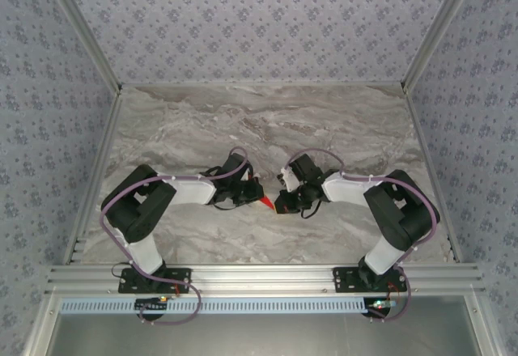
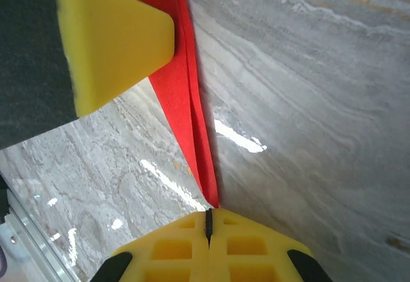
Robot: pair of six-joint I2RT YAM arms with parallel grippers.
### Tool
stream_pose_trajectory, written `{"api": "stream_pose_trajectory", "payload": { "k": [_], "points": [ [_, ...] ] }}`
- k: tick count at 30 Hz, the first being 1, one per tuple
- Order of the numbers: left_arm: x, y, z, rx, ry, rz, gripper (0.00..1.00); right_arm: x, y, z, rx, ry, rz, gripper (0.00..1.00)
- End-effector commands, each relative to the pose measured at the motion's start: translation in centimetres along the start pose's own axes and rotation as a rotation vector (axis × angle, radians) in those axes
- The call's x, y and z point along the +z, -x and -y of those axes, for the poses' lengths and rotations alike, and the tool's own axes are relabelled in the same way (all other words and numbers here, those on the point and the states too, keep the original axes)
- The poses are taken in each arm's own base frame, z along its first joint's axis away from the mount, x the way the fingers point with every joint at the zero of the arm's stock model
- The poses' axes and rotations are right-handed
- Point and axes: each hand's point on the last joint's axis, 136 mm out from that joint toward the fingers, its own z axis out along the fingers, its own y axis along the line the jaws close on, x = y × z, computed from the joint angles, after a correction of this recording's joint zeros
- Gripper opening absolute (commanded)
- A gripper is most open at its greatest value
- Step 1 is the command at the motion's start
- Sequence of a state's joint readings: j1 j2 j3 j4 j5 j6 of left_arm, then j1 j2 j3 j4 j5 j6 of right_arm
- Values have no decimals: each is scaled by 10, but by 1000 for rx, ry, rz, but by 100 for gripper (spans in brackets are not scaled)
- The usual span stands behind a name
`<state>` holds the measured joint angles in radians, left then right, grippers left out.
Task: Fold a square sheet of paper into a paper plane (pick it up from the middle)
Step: Fold the wing for the fifth time at the center of the table.
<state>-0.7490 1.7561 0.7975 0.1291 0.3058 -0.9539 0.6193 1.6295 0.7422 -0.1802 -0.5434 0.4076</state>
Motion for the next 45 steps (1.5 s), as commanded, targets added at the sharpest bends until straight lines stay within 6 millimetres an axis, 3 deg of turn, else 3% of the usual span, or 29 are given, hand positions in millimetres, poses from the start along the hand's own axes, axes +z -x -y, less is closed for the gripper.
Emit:
{"api": "stream_pose_trajectory", "payload": {
  "k": [1,4,10,19,25,28,31,34,37,42,45],
  "points": [
    [6,-18,-55,-42,206,-46,8,-9,11,-18,2,62,32,0],
    [6,-18,-55,-42,206,-48,8,-6,28,-30,-13,103,60,0],
    [7,-18,-55,-44,204,-46,8,11,38,-22,11,88,47,0],
    [6,-18,-57,-47,218,-46,8,19,4,12,70,-11,-37,0],
    [5,-19,-61,-49,232,-43,8,7,-36,28,118,-48,-95,0],
    [5,-18,-60,-46,225,-41,8,-3,-44,29,122,-67,-88,0],
    [5,-18,-56,-39,216,-43,8,-13,-31,18,91,-53,-38,0],
    [5,-16,-53,-32,205,-43,8,-21,-4,-7,25,-10,22,0],
    [5,-15,-50,-27,195,-41,8,-15,16,-24,-22,18,39,0],
    [5,-13,-44,-20,173,-38,8,3,34,-25,-16,30,52,0],
    [6,-12,-40,-14,159,-40,8,10,35,-18,-3,17,47,0]
  ]
}}
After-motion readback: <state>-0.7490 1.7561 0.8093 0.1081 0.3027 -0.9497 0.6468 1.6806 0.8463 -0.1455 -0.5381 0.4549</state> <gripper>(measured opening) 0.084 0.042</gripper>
